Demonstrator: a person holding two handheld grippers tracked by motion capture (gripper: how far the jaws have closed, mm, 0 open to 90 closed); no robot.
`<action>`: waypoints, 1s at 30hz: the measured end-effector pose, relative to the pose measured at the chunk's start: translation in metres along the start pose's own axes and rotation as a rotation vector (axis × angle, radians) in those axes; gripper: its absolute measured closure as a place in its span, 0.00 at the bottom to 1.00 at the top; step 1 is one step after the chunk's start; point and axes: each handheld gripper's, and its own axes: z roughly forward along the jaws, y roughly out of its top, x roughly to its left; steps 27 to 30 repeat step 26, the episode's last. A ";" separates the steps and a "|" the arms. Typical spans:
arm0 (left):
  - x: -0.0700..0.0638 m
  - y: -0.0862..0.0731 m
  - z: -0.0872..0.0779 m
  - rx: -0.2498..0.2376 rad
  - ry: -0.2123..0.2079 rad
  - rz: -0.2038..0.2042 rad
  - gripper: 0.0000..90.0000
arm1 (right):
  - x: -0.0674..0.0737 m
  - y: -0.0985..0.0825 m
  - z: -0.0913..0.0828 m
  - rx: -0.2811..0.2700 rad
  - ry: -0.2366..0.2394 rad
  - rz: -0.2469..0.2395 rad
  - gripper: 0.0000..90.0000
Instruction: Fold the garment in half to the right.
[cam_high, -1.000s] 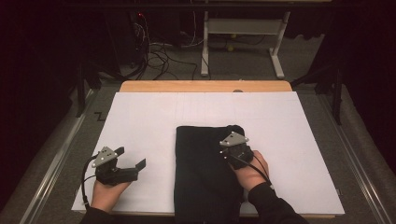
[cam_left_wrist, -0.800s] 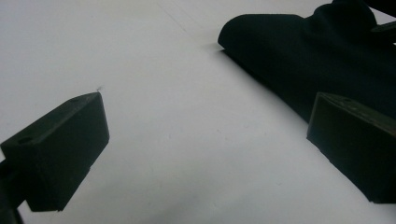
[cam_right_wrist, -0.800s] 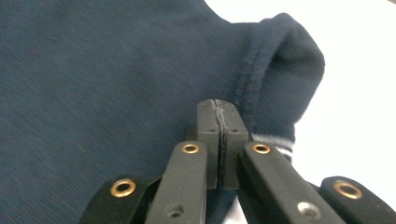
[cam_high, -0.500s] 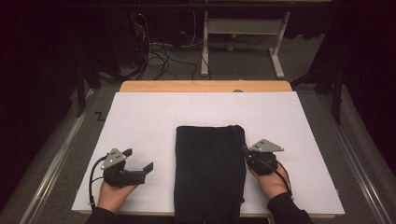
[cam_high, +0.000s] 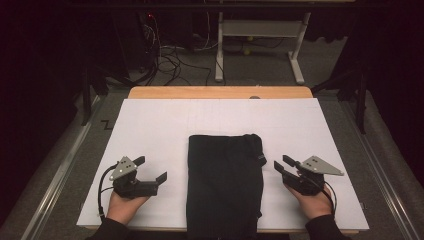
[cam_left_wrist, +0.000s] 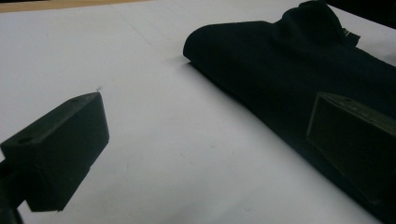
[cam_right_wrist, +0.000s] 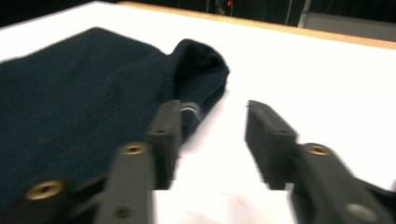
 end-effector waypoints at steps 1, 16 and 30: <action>0.001 0.000 -0.001 -0.004 0.001 0.003 0.00 | -0.002 -0.002 -0.004 -0.010 -0.001 0.006 0.50; 0.004 -0.001 -0.003 -0.031 -0.025 0.027 0.00 | 0.000 -0.021 -0.047 -0.108 -0.029 0.053 0.00; 0.002 -0.002 -0.007 -0.045 -0.017 0.024 0.00 | 0.000 -0.021 -0.045 -0.117 -0.039 0.038 0.00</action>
